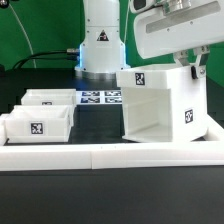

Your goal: Assemble drawer

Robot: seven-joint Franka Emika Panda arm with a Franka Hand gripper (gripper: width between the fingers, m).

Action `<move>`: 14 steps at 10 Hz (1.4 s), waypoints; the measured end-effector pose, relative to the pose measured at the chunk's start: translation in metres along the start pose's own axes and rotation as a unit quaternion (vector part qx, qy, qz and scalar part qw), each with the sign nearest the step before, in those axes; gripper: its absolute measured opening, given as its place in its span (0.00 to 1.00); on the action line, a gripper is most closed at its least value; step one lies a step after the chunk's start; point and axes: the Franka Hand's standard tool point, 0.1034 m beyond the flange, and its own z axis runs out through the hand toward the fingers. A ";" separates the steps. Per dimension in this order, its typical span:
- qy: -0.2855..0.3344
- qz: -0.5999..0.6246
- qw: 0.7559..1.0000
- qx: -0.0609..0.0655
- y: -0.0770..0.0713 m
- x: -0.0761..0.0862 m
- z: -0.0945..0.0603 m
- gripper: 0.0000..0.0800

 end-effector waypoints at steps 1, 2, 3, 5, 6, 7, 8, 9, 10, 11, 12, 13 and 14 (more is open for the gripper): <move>-0.002 0.034 0.999 0.002 0.000 0.000 0.000 0.06; -0.003 0.059 0.998 0.003 0.000 0.000 0.000 0.06; -0.005 0.105 0.994 0.008 0.000 0.001 -0.001 0.06; -0.011 0.244 0.969 0.019 0.006 0.001 -0.001 0.06; -0.017 0.290 0.957 0.019 0.005 0.000 0.000 0.06; -0.020 0.307 0.951 0.022 0.005 0.000 0.002 0.06; -0.022 0.324 0.946 0.022 0.005 -0.001 0.002 0.06; -0.022 0.322 0.946 0.022 0.005 -0.001 0.002 0.06; -0.022 0.317 0.948 0.023 0.004 -0.001 0.002 0.06; -0.022 0.309 0.950 0.023 0.003 -0.002 0.002 0.06; -0.023 0.293 0.955 0.025 -0.002 -0.004 0.004 0.06; -0.023 0.281 0.959 0.028 -0.007 -0.001 0.005 0.06; -0.025 0.283 0.958 0.030 -0.013 0.002 0.006 0.06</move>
Offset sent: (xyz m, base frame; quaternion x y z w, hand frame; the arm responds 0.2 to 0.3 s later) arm -0.0234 -0.0272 -0.0079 0.0090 0.0206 0.3360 0.9416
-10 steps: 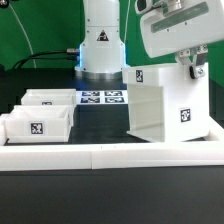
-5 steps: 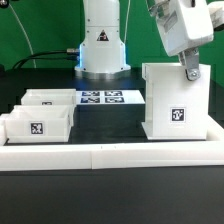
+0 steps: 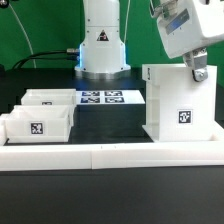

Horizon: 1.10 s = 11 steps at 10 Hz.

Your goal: Assemble drawer

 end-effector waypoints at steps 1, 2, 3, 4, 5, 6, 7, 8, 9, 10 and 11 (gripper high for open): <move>-0.001 0.001 1.000 0.001 -0.005 0.000 0.001 0.06; -0.002 0.002 1.000 0.004 -0.012 0.002 0.003 0.06; -0.003 0.003 1.000 0.009 -0.020 0.002 0.004 0.06; -0.003 0.003 1.000 0.012 -0.025 0.002 0.004 0.06; -0.004 0.004 1.000 0.012 -0.027 0.002 0.006 0.06; -0.006 0.006 1.000 0.007 -0.027 0.002 0.007 0.06; -0.009 0.010 1.000 0.003 -0.029 0.003 0.008 0.06; -0.010 0.011 1.000 0.001 -0.029 0.003 0.008 0.06; -0.010 0.010 1.000 0.001 -0.029 0.003 0.008 0.06; -0.010 0.008 1.000 0.001 -0.028 0.003 0.008 0.12; -0.010 0.007 1.000 0.000 -0.028 0.003 0.009 0.12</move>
Offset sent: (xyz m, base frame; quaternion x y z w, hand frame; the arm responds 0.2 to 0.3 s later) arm 0.0304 -0.0045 -0.0037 0.0113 0.0128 -0.0033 0.9998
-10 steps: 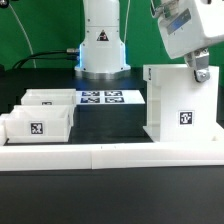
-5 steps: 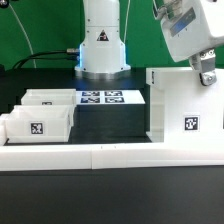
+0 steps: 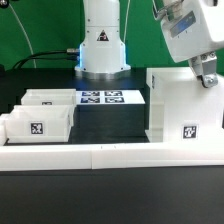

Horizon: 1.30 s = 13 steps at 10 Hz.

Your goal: Assemble drawer

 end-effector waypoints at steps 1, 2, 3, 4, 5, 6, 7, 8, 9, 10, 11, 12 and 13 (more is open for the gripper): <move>0.000 -0.001 1.000 0.000 0.000 0.000 0.000 0.39; 0.000 -0.001 1.000 0.000 0.000 0.000 0.000 0.57; 0.000 -0.002 1.000 0.000 0.000 0.000 0.000 0.72; 0.000 -0.002 1.000 0.000 0.000 0.000 0.000 0.72; 0.000 -0.003 1.000 0.000 0.000 0.000 0.000 0.79; 0.000 -0.003 1.000 0.000 0.000 0.000 0.000 0.81; 0.000 -0.004 1.000 0.000 0.000 0.000 0.000 0.81; 0.000 -0.006 1.000 0.000 0.000 0.000 0.000 0.81; 0.000 -0.007 1.000 0.000 0.000 0.000 0.000 0.81; -0.001 -0.030 1.000 -0.001 0.000 0.001 -0.003 0.81; -0.004 -0.062 0.998 -0.003 0.003 0.003 -0.018 0.81; -0.004 -0.077 0.997 0.002 0.007 0.007 -0.032 0.81; -0.003 -0.096 0.995 0.005 0.011 0.010 -0.043 0.81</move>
Offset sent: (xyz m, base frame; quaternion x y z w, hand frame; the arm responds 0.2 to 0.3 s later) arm 0.0000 0.0000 0.0000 0.0000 0.0000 0.0000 1.0000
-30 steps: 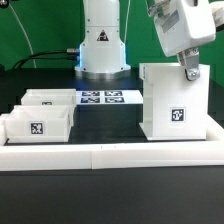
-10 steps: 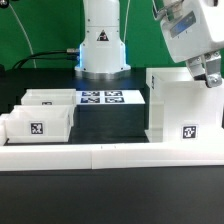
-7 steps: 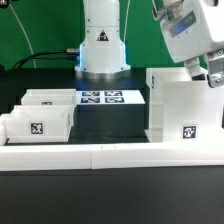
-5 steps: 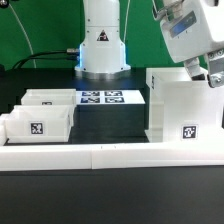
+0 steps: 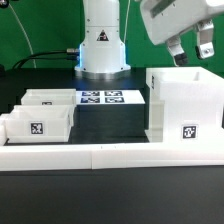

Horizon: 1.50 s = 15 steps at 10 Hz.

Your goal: Assemble drawer

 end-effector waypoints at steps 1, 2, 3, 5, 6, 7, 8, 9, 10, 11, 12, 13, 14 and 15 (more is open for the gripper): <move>0.001 -0.018 1.000 0.003 0.003 0.005 -0.008 0.81; 0.001 -0.048 0.999 0.002 0.007 0.012 -0.016 0.81; 0.003 -0.073 0.997 0.001 0.013 0.024 -0.027 0.81; 0.017 -0.119 0.993 -0.002 0.028 0.057 -0.039 0.81; 0.023 -0.132 0.991 -0.005 0.032 0.072 -0.041 0.81; 0.028 -0.144 0.989 -0.008 0.036 0.084 -0.042 0.81; 0.032 -0.144 0.989 -0.008 0.039 0.092 -0.041 0.81; 0.031 -0.149 0.988 -0.008 0.038 0.090 -0.041 0.81; 0.031 -0.160 0.987 -0.008 0.038 0.089 -0.041 0.81; 0.031 -0.167 0.985 -0.009 0.038 0.089 -0.041 0.81; 0.031 -0.183 0.983 -0.009 0.038 0.089 -0.041 0.81; 0.031 -0.224 0.974 -0.011 0.039 0.090 -0.041 0.81; 0.030 -0.262 0.965 -0.014 0.039 0.090 -0.041 0.81; 0.030 -0.309 0.950 -0.033 0.045 0.093 -0.038 0.81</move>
Offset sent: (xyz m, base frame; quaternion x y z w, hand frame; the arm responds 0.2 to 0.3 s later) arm -0.0372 -0.0645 0.0169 -0.0200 -0.0025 -0.1152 0.9931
